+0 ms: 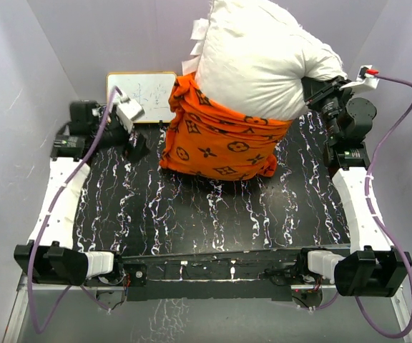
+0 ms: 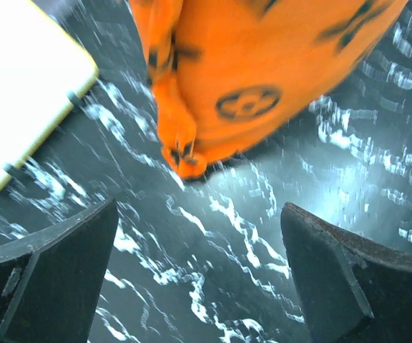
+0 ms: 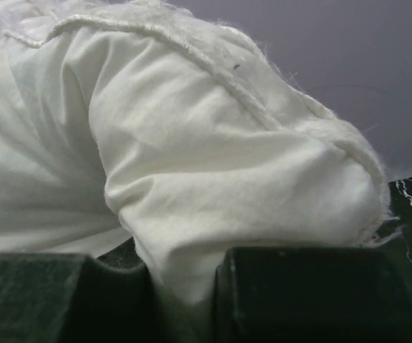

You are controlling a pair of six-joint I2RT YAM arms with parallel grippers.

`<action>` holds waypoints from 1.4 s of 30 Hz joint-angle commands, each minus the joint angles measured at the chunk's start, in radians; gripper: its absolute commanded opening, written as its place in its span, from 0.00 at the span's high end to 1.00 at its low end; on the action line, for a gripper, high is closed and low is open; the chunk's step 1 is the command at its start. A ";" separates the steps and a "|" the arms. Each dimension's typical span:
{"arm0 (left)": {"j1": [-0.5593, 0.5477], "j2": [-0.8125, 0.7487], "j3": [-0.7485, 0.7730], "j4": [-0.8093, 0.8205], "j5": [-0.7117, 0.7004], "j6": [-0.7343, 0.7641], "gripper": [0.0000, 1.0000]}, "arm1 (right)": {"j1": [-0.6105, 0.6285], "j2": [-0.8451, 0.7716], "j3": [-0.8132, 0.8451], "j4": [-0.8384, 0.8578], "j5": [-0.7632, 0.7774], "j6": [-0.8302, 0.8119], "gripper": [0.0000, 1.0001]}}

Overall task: Remove the pillowcase from the pillow
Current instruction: Remove the pillow from the pillowcase.

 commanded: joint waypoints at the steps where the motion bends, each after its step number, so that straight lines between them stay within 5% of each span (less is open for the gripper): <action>1: -0.002 -0.018 0.340 -0.146 0.132 -0.056 0.05 | 0.085 0.000 0.039 0.091 -0.073 -0.005 0.92; 10: -0.002 0.016 0.626 -0.016 0.227 -0.167 0.03 | 0.469 0.088 0.147 0.167 -0.278 -0.196 0.92; 24: -0.002 -0.007 0.652 0.229 0.304 -0.108 0.03 | 0.851 0.272 0.393 -0.037 -0.260 -0.429 0.92; 35: -0.003 0.010 0.698 -0.366 0.320 0.390 0.03 | 0.941 0.402 0.555 -0.162 -0.334 -0.554 0.92; 42: -0.002 0.020 0.622 -0.382 0.226 0.460 0.03 | 0.964 0.433 0.627 -0.297 -0.471 -0.622 0.92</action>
